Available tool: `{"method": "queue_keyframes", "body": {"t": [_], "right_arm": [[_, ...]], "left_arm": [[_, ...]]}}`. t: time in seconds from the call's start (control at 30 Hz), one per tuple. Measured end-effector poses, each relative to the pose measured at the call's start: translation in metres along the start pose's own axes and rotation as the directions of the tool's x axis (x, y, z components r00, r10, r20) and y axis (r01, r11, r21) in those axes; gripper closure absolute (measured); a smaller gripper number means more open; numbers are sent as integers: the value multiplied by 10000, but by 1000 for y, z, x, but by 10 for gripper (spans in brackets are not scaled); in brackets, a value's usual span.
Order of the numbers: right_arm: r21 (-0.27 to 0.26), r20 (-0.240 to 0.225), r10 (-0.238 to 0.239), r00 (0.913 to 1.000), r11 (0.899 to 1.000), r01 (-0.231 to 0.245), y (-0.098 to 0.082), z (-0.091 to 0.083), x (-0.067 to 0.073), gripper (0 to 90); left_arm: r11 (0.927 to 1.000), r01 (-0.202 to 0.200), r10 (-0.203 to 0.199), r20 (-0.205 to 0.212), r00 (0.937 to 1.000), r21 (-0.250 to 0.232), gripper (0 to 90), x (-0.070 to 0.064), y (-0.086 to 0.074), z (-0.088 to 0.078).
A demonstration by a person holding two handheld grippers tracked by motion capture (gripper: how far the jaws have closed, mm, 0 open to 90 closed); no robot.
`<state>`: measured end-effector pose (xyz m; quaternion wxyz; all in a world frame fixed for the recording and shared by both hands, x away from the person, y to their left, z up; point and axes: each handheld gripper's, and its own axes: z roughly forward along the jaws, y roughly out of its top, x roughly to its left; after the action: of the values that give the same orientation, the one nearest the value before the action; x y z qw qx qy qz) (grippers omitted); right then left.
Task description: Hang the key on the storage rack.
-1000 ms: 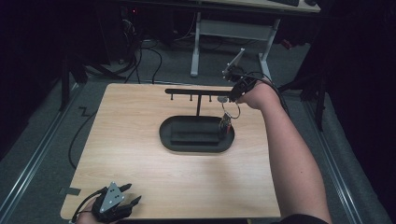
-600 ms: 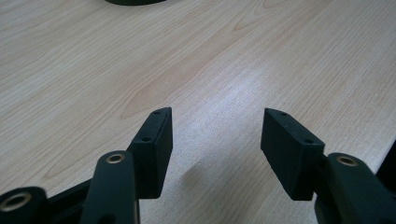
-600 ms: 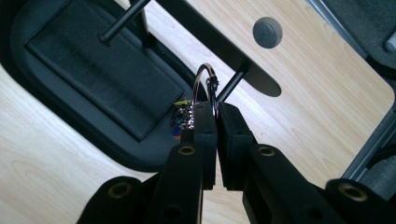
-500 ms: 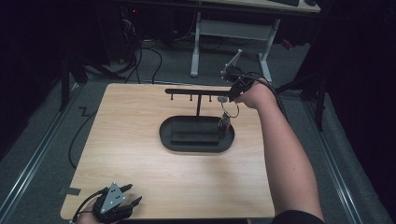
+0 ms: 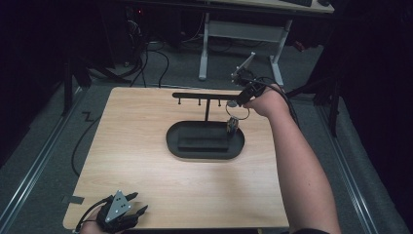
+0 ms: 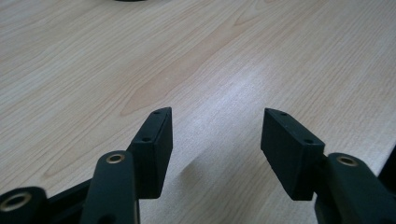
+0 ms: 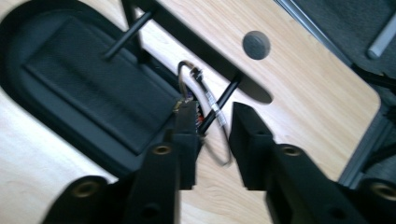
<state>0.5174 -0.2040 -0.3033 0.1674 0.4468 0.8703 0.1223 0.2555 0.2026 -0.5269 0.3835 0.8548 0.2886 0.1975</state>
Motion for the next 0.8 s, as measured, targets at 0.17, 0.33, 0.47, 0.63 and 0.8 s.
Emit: {"method": "queue_keyframes", "body": {"t": [0.17,0.33,0.47,0.63,0.8], "right_arm": [[-353,-327,-32,9995,9994,21,-22,-5,12,575],[-866,-375,106,9992,9961,-138,-45,-1,22,464],[-1670,-273,-433,9987,9852,382,-70,7,33,396],[-2288,-482,-136,9987,9735,22,-87,15,37,359],[-3190,-672,242,9974,9467,-445,-109,24,38,323]], "left_arm": [[9997,254,-254,-155,9996,46,443,4,0,0],[9995,322,-320,-258,9992,47,443,3,-1,-2],[9978,633,-636,-149,9979,-217,445,5,0,-4],[9975,684,-686,-138,9975,-203,444,6,-1,-3],[9969,763,-766,-118,9970,-208,444,6,1,-1]]}}
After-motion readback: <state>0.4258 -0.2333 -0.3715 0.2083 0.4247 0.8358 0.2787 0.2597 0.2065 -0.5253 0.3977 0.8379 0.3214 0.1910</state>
